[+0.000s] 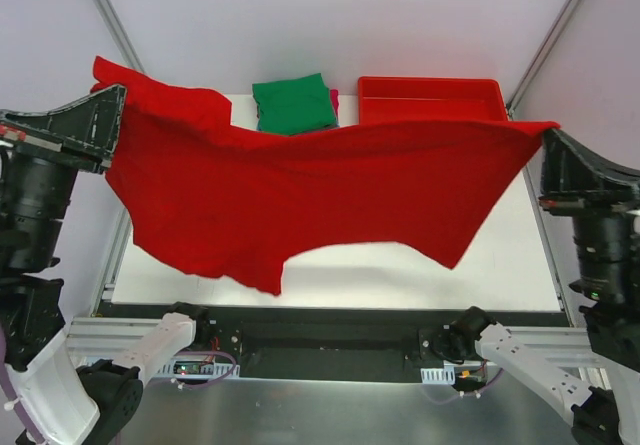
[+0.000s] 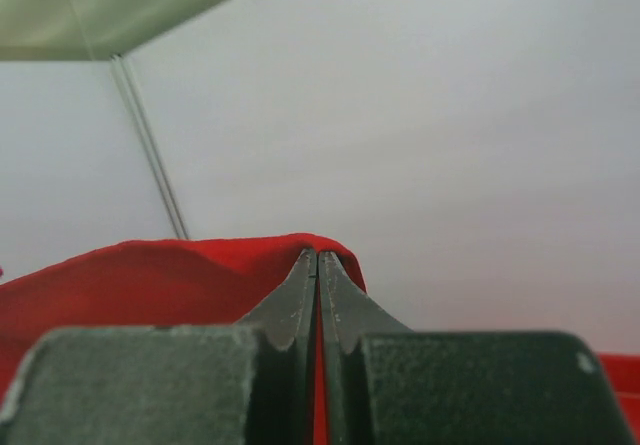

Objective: Fold and stack the t-shirts
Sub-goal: Flatten out the tshirt

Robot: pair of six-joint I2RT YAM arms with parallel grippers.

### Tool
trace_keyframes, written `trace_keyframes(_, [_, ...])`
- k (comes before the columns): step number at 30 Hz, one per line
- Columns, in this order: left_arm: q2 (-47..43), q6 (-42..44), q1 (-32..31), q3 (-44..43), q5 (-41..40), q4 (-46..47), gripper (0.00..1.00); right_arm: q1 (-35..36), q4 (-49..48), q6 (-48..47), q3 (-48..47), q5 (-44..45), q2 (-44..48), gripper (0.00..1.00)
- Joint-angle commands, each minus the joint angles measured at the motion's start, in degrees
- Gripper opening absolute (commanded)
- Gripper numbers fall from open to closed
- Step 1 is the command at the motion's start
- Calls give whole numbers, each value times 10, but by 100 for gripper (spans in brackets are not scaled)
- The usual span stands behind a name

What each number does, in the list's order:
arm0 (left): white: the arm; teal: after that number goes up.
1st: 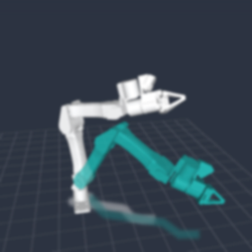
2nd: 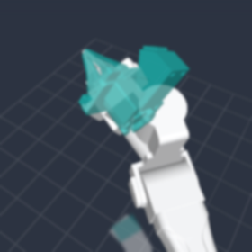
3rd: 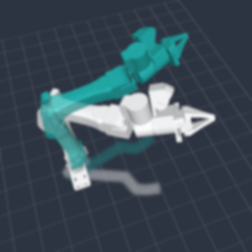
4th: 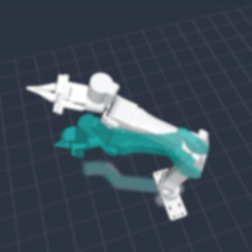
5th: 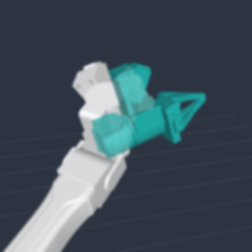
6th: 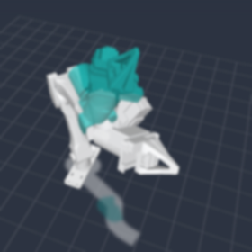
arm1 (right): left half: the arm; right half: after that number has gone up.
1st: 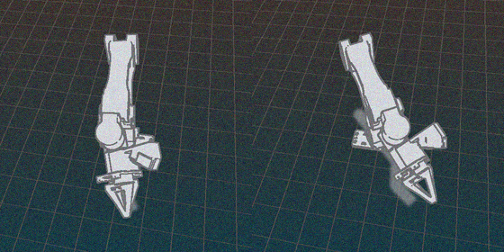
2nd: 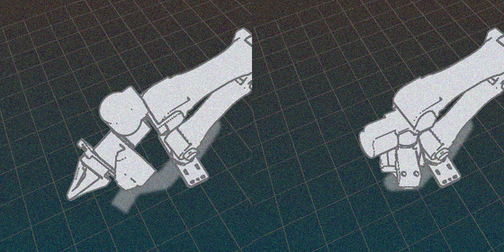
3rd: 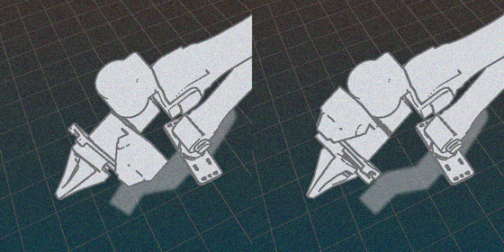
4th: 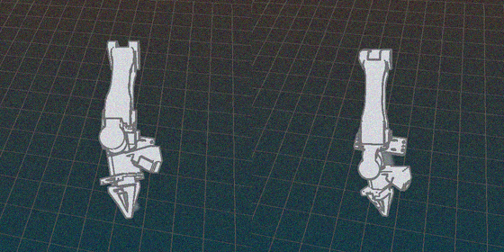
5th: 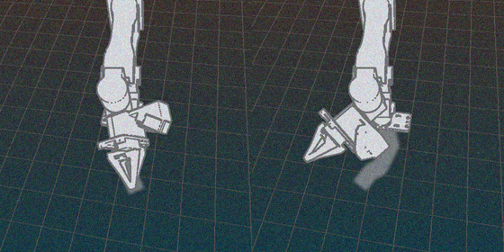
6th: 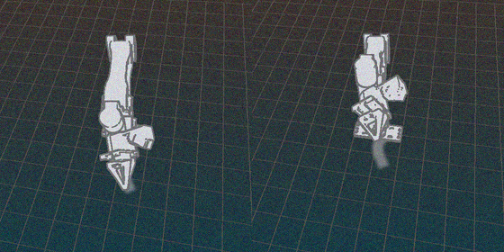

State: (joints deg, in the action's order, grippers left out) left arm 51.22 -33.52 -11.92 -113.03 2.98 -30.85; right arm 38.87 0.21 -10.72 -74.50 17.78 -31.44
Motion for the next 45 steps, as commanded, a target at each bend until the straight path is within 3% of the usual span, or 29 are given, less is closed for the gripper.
trace_keyframes(1, [9,35,1,-68,9,-3,0,-1,-5,11,-72,-68,-10,1])
trace_keyframes(5, [-2,44,1,-82,21,-2,0,0,30,25,-96,-72,-8,0])
trace_keyframes(9, [3,43,1,-49,17,-3,0,-1,31,25,-51,-18,15,0])
trace_keyframes(14, [37,37,1,53,-13,14,0,-1,25,29,53,97,17,0])
trace_keyframes(18, [121,43,1,145,-68,36,0,-5,1,-6,144,273,-33,0])
trace_keyframes(19, [148,43,1,161,-76,38,0,-16,-42,-16,172,297,-51,0])
trace_keyframes(23, [296,42,1,211,-90,50,0,-126,-66,89,295,222,-113,0])
trace_keyframes(25, [380,37,1,205,-92,52,0,-197,-95,168,340,157,-167,0])
trace_keyframes(29, [558,38,1,155,-94,53,0,-265,-166,209,366,76,-312,0])
trace_keyframes(30, [576,38,2,141,-84,51,3,-272,-167,214,357,68,-340,5])
trace_keyframes(31, [607,43,2,128,-64,50,16,-279,-165,214,341,66,-370,16])
trace_keyframes(32, [621,45,2,119,-58,49,39,-284,-152,220,331,66,-394,35])
trace_keyframes(33, [629,45,2,113,-61,47,69,-290,-131,221,304,60,-411,60])
trace_keyframes(34, [628,48,2,112,-63,47,91,-296,-94,224,284,60,-428,71])
trace_keyframes(35, [623,48,2,115,-68,47,99,-296,-72,224,264,60,-437,78])
trace_keyframes(36, [614,50,2,118,-72,47,99,-296,-51,223,249,62,-443,87])
trace_keyframes(39, [576,54,2,143,-76,47,99,-296,-25,222,239,30,-427,98])
trace_keyframes(45, [469,32,2,277,-49,47,99,-296,24,230,287,-104,-350,96])
